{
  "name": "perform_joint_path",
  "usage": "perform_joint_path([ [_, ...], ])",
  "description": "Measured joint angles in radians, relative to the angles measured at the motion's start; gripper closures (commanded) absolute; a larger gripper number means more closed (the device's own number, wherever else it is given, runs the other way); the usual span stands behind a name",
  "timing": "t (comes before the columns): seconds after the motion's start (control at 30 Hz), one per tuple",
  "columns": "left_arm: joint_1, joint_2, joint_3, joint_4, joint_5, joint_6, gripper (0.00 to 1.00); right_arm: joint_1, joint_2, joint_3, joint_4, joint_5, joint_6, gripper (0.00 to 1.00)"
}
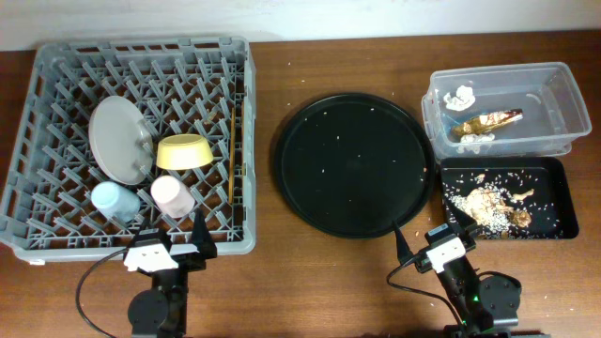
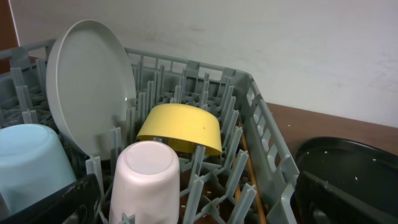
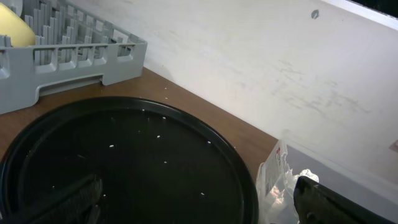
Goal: Sort waste into correct bins and load items into the dishwasher rack
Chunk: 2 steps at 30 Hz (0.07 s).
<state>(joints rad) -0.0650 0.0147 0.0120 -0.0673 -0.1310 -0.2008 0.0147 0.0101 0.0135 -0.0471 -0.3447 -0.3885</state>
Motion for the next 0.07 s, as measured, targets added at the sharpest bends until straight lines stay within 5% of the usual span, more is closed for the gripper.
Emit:
perform_joint_path([
  [0.07, 0.000, 0.000, 0.000, 0.000, 0.000, 0.000, 0.01, 0.000, 0.000, 0.000, 0.000, 0.000, 0.000, 0.02],
])
